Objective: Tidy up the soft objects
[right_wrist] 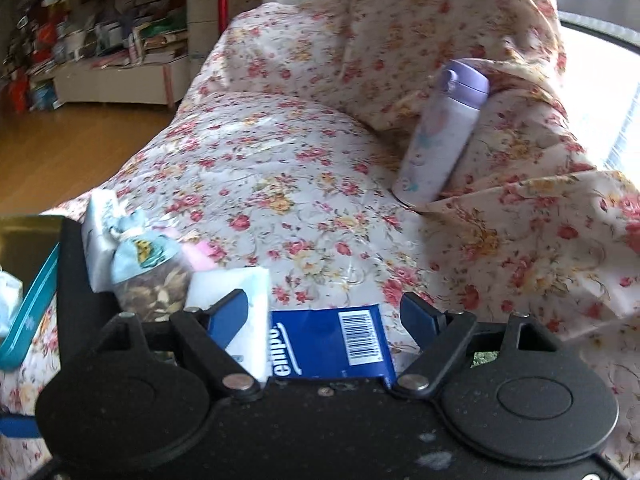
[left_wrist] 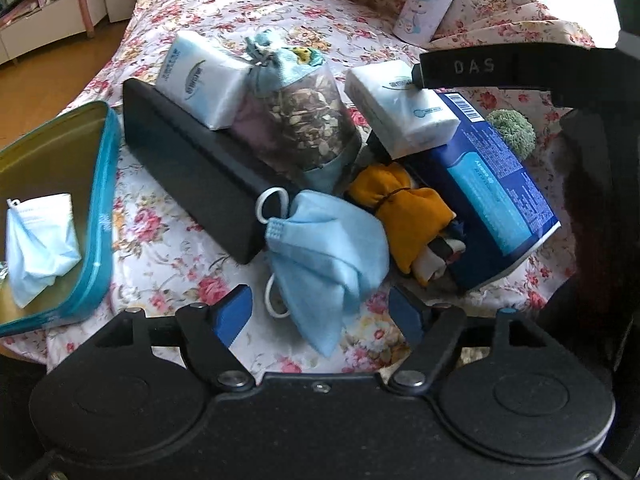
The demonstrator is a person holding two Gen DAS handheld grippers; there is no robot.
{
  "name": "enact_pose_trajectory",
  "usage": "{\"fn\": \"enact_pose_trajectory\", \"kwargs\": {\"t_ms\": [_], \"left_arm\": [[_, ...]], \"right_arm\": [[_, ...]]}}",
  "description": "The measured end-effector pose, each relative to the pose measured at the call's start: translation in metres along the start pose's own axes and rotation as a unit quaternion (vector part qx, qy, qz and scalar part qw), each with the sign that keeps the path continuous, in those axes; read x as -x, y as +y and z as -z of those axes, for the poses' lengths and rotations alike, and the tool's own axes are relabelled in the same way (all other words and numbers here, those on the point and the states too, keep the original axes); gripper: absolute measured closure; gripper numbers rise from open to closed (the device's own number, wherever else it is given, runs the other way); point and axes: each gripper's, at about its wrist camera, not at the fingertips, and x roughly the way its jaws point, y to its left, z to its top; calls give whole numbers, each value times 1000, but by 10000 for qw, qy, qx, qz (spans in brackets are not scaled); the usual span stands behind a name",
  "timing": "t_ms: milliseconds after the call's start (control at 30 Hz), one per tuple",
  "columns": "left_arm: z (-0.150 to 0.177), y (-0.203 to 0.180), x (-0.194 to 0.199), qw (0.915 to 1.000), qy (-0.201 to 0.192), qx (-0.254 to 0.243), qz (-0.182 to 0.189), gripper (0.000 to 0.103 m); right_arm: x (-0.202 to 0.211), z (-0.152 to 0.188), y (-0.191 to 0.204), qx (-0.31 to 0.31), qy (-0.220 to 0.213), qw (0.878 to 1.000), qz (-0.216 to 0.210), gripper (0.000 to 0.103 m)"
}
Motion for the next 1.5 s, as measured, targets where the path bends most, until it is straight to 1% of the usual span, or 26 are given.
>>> {"fn": "enact_pose_trajectory", "kwargs": {"t_ms": [133,200,233,267,433,500,567,700,833,933,1067,1133,1233,1300,1367,1400,1500], "left_arm": [[-6,-4,-11,9999,57,88,51,33],[-7,-7,-14,9999,46,111,78,43],[-8,-7,-14,9999,56,106,91,54],[-8,-9,-14,9999,75,93,110,56],[-6,-8,-2,10000,-23,24,90,60],[-5,-4,5,9999,-45,49,89,60],[-3,2,11,9999,-57,89,89,62],[0,13,23,9997,-72,223,88,63],[5,25,31,9994,-71,329,-32,63],[8,33,33,9989,-48,442,-114,63],[14,46,35,9979,-25,632,-168,63],[17,51,36,9973,-25,724,-154,63],[21,58,40,9968,-57,771,-188,63],[23,62,41,9966,-62,798,-217,63],[23,67,41,9963,-55,839,-203,63],[24,70,43,9962,-48,854,-183,63],[26,76,43,9956,-34,921,-148,63]], "right_arm": [[0,1,-1,-11,-11,10000,-18,22],[1,1,0,-1,-25,10000,-47,22],[1,1,0,-15,-28,10000,-71,22],[1,1,-1,-35,-31,9999,-95,22],[0,0,-2,-102,-55,9998,-145,22],[1,0,-3,-142,-60,9998,-157,22],[0,0,-5,-188,-51,9997,-137,22],[0,0,-9,-324,-33,9994,-95,22],[1,-1,-13,-447,-29,9989,-122,22],[3,0,-12,-412,-30,9989,-202,21],[3,3,-1,-163,75,9998,-59,21],[3,3,-1,-139,106,9998,59,21],[-1,3,0,-116,358,9989,284,21],[-3,6,9,180,527,9979,320,21],[4,10,27,689,516,9958,299,21],[9,12,36,959,512,9939,187,21],[24,16,55,1398,655,9864,-568,22]]}}
